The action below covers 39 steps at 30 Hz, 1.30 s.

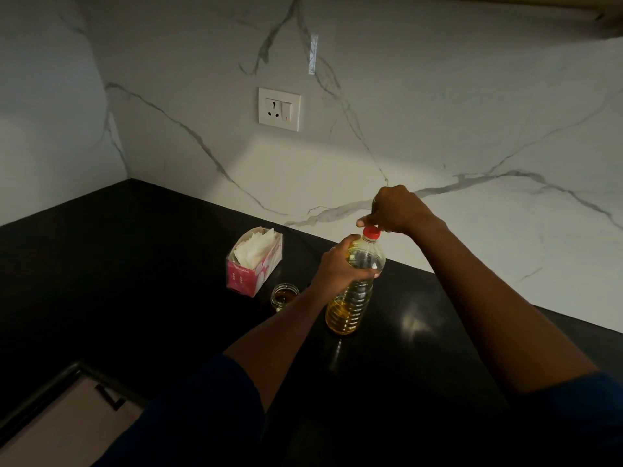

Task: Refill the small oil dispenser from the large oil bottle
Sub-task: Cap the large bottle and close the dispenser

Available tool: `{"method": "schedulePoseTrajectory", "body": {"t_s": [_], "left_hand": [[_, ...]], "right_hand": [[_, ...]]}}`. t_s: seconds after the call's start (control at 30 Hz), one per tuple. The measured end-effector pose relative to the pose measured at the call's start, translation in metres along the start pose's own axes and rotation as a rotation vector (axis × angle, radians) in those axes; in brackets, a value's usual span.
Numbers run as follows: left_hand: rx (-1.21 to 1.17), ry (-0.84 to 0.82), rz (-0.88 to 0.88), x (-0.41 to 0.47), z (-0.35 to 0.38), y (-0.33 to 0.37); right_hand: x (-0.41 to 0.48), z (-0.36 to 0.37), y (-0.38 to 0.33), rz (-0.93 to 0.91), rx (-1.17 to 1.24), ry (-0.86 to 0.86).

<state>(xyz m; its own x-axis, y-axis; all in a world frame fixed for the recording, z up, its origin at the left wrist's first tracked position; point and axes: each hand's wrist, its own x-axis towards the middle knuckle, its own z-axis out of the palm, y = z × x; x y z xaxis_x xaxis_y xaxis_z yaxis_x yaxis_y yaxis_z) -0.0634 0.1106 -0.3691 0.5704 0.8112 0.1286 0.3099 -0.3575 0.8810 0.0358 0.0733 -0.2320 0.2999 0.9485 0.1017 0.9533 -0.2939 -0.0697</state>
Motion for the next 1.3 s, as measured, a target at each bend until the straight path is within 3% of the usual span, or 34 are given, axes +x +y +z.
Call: {"method": "schedulePoseTrajectory", "body": {"t_s": [0.13,0.4,0.6,0.87,1.07,1.3], "left_hand": [[-0.002,-0.002,-0.001,0.000,0.000,0.000],[0.025,0.017,-0.003,0.002,0.000,0.001],[0.028,0.028,0.004,0.004,0.003,0.001],[0.014,0.038,-0.005,0.007,0.006,0.002],[0.008,0.029,-0.009,0.013,0.013,0.007],[-0.015,0.015,-0.021,0.020,0.017,0.011]], "right_hand": [[-0.005,-0.005,-0.004,-0.090,0.017,-0.146],[0.000,0.003,0.000,0.126,0.028,0.033],[-0.002,-0.004,-0.005,0.002,0.059,-0.158],[0.000,0.000,0.007,0.172,0.090,0.016],[0.001,-0.007,0.005,0.050,0.057,-0.108],[0.005,0.000,0.016,0.225,0.102,0.006]]}}
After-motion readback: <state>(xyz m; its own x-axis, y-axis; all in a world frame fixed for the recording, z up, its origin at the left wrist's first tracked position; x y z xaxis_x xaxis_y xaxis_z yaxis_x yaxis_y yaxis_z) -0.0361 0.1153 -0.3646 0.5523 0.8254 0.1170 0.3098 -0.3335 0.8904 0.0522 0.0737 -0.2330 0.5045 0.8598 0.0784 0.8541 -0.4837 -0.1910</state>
